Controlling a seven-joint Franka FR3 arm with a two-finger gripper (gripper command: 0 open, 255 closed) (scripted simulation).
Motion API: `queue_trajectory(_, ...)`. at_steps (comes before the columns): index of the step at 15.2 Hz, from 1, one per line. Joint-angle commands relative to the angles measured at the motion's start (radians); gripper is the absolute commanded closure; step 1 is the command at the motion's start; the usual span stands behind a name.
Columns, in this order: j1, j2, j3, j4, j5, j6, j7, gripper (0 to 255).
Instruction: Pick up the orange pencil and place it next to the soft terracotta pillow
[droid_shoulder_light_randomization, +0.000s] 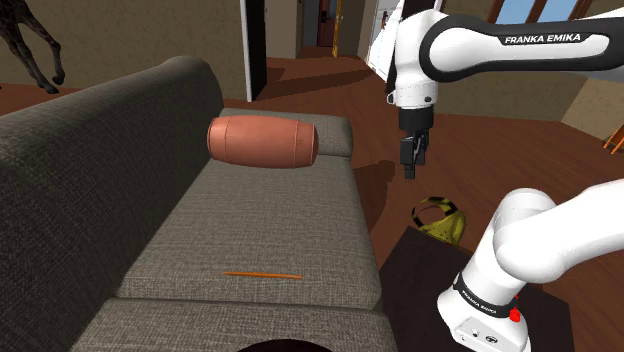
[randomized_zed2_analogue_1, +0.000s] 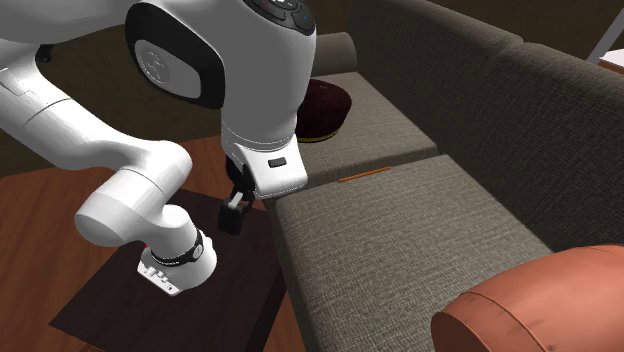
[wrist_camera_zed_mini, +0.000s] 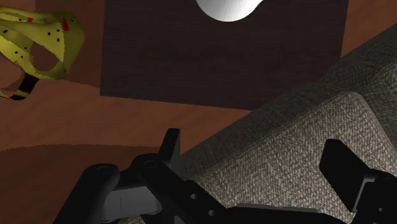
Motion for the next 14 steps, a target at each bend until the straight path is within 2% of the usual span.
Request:
queue_trajectory(1, 0.000, 0.000, 0.000, 0.000, 0.000, 0.000, 0.000, 0)
queue_trajectory(8, 0.092, 0.114, 0.129, -0.009, 0.049, 0.200, 0.042, 0)
queue_trajectory(14, 0.154, 0.244, 0.241, 0.021, 0.055, 0.362, 0.086, 0)
